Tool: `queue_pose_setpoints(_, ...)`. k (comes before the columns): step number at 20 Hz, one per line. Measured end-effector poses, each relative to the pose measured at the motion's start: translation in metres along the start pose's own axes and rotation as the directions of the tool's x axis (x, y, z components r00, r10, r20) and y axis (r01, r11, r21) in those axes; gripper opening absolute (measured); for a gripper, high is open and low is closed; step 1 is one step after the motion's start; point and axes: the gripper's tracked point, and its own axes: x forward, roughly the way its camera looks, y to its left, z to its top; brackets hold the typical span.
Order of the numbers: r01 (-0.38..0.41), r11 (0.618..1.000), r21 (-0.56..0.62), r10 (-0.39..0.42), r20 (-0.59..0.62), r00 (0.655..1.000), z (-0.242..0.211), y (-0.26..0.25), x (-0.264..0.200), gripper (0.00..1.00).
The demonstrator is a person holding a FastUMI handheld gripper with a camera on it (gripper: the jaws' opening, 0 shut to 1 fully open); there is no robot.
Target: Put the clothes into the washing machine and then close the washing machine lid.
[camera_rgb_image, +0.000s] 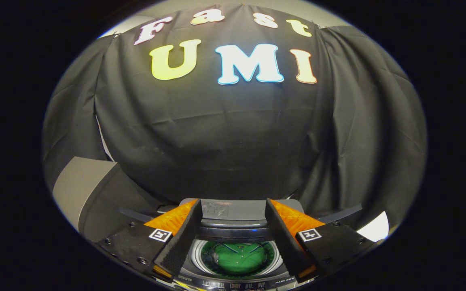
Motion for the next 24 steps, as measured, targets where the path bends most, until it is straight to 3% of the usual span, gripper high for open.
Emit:
queue_pose_setpoints(5,0.001,1.0,0.018,-0.001,0.005,1.0,-0.031,0.001,-0.016,0.97)
queue_pose_setpoints(14,-0.035,0.997,0.072,0.042,-0.094,0.995,-0.125,0.012,-0.041,0.97)
queue_pose_setpoints(24,-0.01,0.995,0.1,0.004,0.061,0.998,-0.128,0.016,-0.124,0.97)
